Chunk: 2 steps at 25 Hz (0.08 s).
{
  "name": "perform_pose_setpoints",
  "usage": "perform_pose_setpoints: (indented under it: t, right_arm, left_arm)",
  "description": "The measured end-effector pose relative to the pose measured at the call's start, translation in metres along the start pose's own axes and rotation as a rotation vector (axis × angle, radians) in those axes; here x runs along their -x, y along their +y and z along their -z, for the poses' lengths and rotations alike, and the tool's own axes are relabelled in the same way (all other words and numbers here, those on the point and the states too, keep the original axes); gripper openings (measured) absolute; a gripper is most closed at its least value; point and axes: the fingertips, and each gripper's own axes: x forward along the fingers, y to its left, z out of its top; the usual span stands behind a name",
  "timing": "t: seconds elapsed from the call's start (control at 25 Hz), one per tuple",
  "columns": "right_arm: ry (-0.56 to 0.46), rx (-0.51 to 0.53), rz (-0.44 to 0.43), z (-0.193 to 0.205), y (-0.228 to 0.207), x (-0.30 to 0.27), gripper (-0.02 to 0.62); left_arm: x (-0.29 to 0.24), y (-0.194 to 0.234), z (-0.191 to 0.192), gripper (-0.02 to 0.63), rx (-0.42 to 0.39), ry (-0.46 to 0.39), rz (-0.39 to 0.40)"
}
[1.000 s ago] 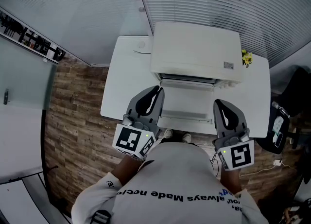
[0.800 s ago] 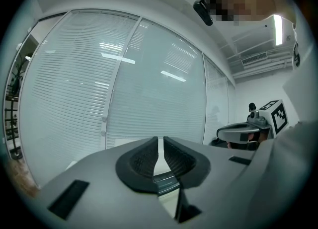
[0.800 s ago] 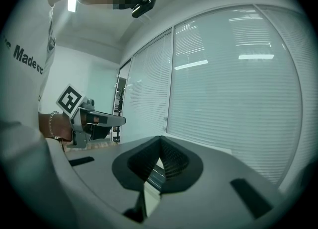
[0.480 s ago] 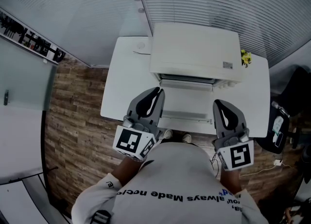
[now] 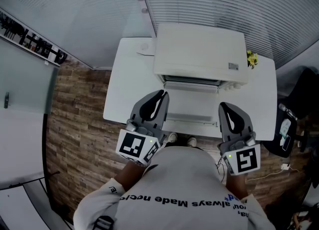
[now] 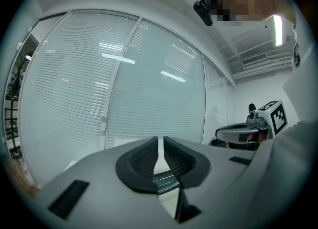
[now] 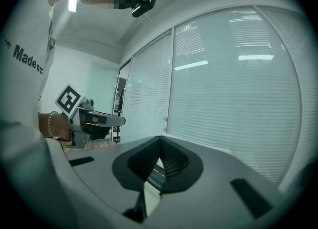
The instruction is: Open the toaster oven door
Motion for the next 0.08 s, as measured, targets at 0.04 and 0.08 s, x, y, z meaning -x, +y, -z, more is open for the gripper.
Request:
perform_pose_setpoints:
  t: [0.04,0.08]
  right_arm:
    - [-0.003,-0.001,0.001,-0.0004,0.0001,0.0003,0.008]
    - [-0.006,-0.002,0.002,-0.0007,0.0003,0.0006,0.008]
  left_arm:
    - [0.0005,-0.0002,-0.0001,0.051,0.0,0.0,0.0]
    - [0.0009,-0.0005,-0.0002,0.051,-0.001,0.0,0.0]
